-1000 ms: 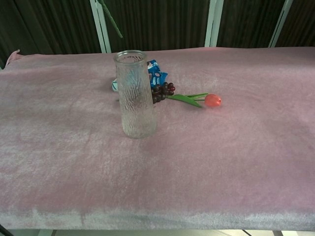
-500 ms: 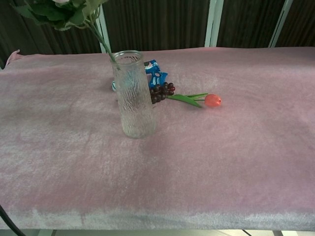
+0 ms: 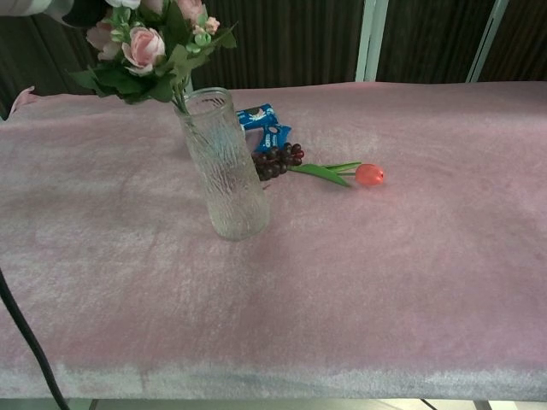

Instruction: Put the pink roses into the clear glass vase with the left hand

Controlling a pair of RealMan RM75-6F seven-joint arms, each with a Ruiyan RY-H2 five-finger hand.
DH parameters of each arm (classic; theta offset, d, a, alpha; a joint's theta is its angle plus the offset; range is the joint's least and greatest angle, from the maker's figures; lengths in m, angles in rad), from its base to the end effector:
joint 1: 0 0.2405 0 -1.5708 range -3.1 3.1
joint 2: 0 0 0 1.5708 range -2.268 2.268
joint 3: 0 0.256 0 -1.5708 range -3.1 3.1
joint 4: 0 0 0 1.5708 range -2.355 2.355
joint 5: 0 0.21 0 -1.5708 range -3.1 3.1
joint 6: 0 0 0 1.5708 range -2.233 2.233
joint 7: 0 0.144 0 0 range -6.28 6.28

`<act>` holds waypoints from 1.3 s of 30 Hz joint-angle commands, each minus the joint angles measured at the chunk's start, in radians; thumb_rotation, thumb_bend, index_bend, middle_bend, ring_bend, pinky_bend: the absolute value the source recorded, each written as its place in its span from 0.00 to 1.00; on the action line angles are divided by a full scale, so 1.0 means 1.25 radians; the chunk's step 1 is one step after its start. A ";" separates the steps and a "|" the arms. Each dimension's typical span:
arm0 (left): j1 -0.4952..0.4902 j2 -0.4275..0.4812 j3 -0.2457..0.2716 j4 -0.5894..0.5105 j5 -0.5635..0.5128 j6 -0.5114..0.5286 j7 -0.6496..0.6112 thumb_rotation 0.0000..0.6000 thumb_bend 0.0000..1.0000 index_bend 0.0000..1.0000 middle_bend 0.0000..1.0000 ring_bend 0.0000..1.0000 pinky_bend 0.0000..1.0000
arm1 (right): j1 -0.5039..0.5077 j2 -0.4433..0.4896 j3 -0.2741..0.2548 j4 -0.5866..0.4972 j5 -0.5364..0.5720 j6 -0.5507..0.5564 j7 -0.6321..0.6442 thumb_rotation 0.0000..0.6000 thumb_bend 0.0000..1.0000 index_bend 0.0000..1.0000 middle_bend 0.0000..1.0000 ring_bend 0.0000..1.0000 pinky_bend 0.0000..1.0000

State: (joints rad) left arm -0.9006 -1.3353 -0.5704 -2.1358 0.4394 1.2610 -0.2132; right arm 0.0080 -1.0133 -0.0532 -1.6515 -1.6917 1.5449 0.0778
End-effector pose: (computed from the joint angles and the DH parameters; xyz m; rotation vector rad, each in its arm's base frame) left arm -0.0082 0.3336 0.0937 -0.9783 -2.0248 -1.6899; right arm -0.3027 -0.1339 0.1719 1.5202 -0.9339 0.9247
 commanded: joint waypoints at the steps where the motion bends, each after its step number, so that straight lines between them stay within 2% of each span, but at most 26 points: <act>1: -0.002 -0.018 -0.005 0.024 -0.009 -0.024 -0.007 1.00 0.56 0.71 0.76 0.64 0.71 | -0.002 0.001 0.000 0.001 0.000 0.003 0.003 1.00 0.30 0.00 0.00 0.00 0.00; 8: -0.006 -0.066 -0.008 0.096 -0.017 -0.074 -0.028 1.00 0.54 0.69 0.76 0.63 0.70 | -0.006 0.004 -0.002 0.005 -0.004 0.013 0.013 1.00 0.30 0.00 0.00 0.00 0.00; 11: -0.008 -0.089 -0.009 0.131 -0.018 -0.109 -0.045 1.00 0.51 0.66 0.74 0.59 0.67 | -0.007 0.004 -0.002 0.008 -0.005 0.014 0.016 1.00 0.30 0.00 0.00 0.00 0.00; 16: -0.006 -0.110 -0.009 0.162 0.012 -0.134 -0.055 1.00 0.48 0.45 0.68 0.46 0.53 | -0.007 0.006 0.000 0.009 -0.002 0.016 0.021 1.00 0.30 0.00 0.00 0.00 0.00; 19: -0.001 -0.119 -0.015 0.169 0.024 -0.141 -0.066 1.00 0.47 0.39 0.64 0.41 0.48 | -0.008 0.007 -0.002 0.010 -0.004 0.018 0.024 1.00 0.30 0.00 0.00 0.00 0.00; 23: 0.005 -0.123 -0.009 0.180 0.039 -0.156 -0.063 1.00 0.44 0.22 0.54 0.32 0.37 | -0.010 0.009 -0.002 0.010 -0.006 0.022 0.029 1.00 0.30 0.00 0.00 0.00 0.00; 26: 0.010 -0.119 0.000 0.189 0.042 -0.179 -0.060 1.00 0.42 0.06 0.41 0.20 0.28 | -0.011 0.009 -0.002 0.010 -0.007 0.024 0.032 1.00 0.30 0.00 0.00 0.00 0.00; 27: 0.009 -0.117 0.005 0.192 0.045 -0.186 -0.053 1.00 0.41 0.02 0.34 0.14 0.24 | -0.010 0.009 -0.002 0.010 -0.008 0.024 0.032 1.00 0.30 0.00 0.00 0.00 0.00; 30: 0.008 -0.106 0.027 0.197 0.072 -0.209 -0.025 1.00 0.36 0.00 0.09 0.01 0.10 | -0.009 0.010 -0.002 0.010 -0.008 0.022 0.031 1.00 0.30 0.00 0.00 0.00 0.00; 32: 0.010 -0.098 0.030 0.191 0.080 -0.219 -0.019 1.00 0.32 0.00 0.01 0.00 0.03 | -0.009 0.010 -0.002 0.009 -0.008 0.020 0.030 1.00 0.30 0.00 0.00 0.00 0.00; 39: 0.020 -0.072 0.039 0.172 0.110 -0.231 -0.005 1.00 0.23 0.00 0.00 0.00 0.00 | -0.008 0.010 -0.002 0.008 -0.008 0.019 0.029 1.00 0.30 0.00 0.00 0.00 0.00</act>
State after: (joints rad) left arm -0.8812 -1.4357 -0.5260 -1.9115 0.5628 0.9754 -0.2253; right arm -0.0019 -1.0014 -0.0556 -1.6410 -1.7020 1.5683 0.1140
